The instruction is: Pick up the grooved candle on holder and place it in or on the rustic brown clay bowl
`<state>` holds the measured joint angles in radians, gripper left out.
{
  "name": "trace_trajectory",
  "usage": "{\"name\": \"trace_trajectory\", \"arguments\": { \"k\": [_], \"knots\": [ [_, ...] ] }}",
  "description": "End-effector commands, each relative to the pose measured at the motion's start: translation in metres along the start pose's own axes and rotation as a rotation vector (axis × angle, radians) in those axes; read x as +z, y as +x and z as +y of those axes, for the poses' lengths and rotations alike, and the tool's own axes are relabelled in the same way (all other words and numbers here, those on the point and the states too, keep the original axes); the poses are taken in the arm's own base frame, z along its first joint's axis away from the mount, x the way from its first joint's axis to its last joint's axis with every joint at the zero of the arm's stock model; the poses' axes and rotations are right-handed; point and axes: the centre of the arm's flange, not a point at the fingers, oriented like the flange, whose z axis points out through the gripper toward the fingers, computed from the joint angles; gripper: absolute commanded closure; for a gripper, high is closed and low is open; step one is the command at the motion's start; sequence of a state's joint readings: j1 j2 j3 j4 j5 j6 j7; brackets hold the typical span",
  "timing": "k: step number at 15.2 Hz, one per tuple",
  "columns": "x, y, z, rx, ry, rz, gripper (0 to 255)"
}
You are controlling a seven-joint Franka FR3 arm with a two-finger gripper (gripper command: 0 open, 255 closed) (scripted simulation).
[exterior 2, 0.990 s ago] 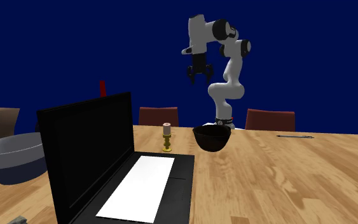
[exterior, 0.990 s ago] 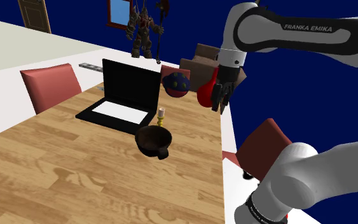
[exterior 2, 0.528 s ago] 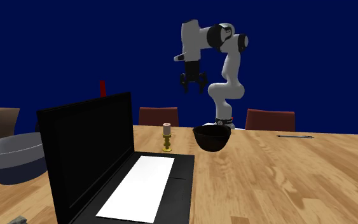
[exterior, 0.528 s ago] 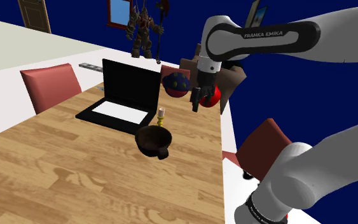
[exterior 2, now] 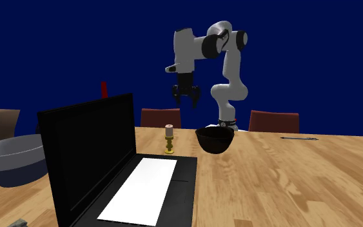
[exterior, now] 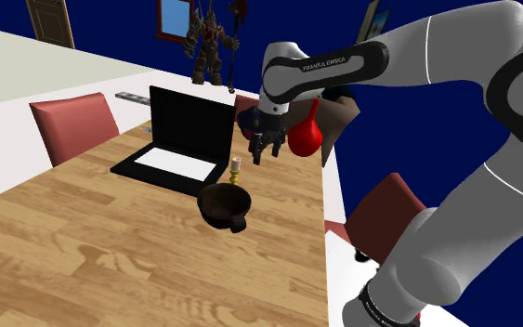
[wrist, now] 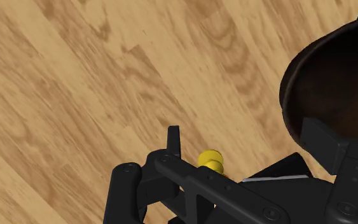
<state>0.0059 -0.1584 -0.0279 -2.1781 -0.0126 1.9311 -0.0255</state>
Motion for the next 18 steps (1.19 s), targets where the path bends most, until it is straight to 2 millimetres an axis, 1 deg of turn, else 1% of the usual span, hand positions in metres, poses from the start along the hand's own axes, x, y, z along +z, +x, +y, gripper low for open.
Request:
{"name": "trace_trajectory", "arguments": {
  "k": [1,8,9,16,18],
  "knots": [
    [0.011,0.023,-0.002,0.003,-0.005,0.006,0],
    [0.048,0.105,-0.006,0.015,-0.022,0.025,0],
    [0.051,0.112,-0.006,0.016,-0.024,0.026,0],
    [0.088,0.113,-0.005,0.016,-0.024,0.026,0],
    [0.091,0.113,-0.005,0.016,-0.024,0.026,0]
  ]
}}
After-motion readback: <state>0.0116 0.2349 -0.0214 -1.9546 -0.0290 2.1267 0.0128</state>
